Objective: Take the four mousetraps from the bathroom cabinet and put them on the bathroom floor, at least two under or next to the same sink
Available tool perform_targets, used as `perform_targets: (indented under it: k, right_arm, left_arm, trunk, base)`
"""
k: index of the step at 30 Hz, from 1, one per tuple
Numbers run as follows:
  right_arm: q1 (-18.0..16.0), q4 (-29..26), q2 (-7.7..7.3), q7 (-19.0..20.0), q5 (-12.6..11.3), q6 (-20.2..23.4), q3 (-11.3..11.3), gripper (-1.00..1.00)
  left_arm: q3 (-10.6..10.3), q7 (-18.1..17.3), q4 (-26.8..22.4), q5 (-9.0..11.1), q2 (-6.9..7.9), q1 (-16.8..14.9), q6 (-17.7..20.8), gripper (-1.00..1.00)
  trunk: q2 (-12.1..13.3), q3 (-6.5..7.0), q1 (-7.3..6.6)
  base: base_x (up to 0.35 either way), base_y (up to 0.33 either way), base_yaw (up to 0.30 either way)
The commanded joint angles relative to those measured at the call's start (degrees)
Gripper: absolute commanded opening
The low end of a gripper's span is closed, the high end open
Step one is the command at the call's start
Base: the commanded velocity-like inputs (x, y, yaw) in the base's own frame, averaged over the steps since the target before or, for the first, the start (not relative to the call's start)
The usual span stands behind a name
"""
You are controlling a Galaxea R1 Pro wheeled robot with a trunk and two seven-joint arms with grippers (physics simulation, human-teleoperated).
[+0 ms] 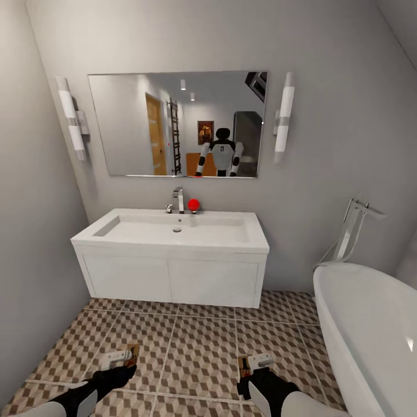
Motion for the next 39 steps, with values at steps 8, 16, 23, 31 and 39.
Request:
perform_targets:
  k: [8, 16, 23, 31, 39]
  right_arm:
    - [0.0, -0.1, 0.01, -0.2, 0.0, 0.5, 0.3, -1.00]
    - [0.0, 0.2, 0.01, -0.2, -0.3, 0.5, 0.3, -1.00]
    - [0.0, 0.6, 0.01, -0.2, -0.3, 0.4, 0.2, -1.00]
    - [0.0, 0.6, 0.01, -0.2, -0.5, 0.4, 0.2, -1.00]
    - [0.0, 0.7, 0.01, -0.2, -0.8, 0.2, 0.2, -1.00]
  left_arm:
    - [-0.5, 0.0, -0.1, -1.8, -1.51, -0.1, 0.0, -1.00]
    - [-0.5, -0.1, -0.1, -8.0, -1.83, -0.1, 0.2, -1.00]
    - [-0.4, -0.1, 0.1, -8.7, -2.22, -0.1, 0.2, -1.00]
    - [-0.3, -0.1, 0.1, -8.6, -2.82, -0.1, 0.2, -1.00]
    - [-0.4, 0.0, 0.1, -8.5, -2.87, -0.1, 0.2, -1.00]
  trunk:
    - [0.0, -0.06, 0.00]
    - [0.0, -0.06, 0.00]
    - [-0.8, -0.42, 0.44]
    - [-4.0, -1.86, 2.20]
    - [-7.3, -3.30, 3.95]
  base:
    - [0.000, 0.000, 0.000]
    - [0.000, 0.000, 0.000]
    - [0.000, 0.000, 0.000]
    - [0.000, 0.000, 0.000]
    - [0.000, 0.000, 0.000]
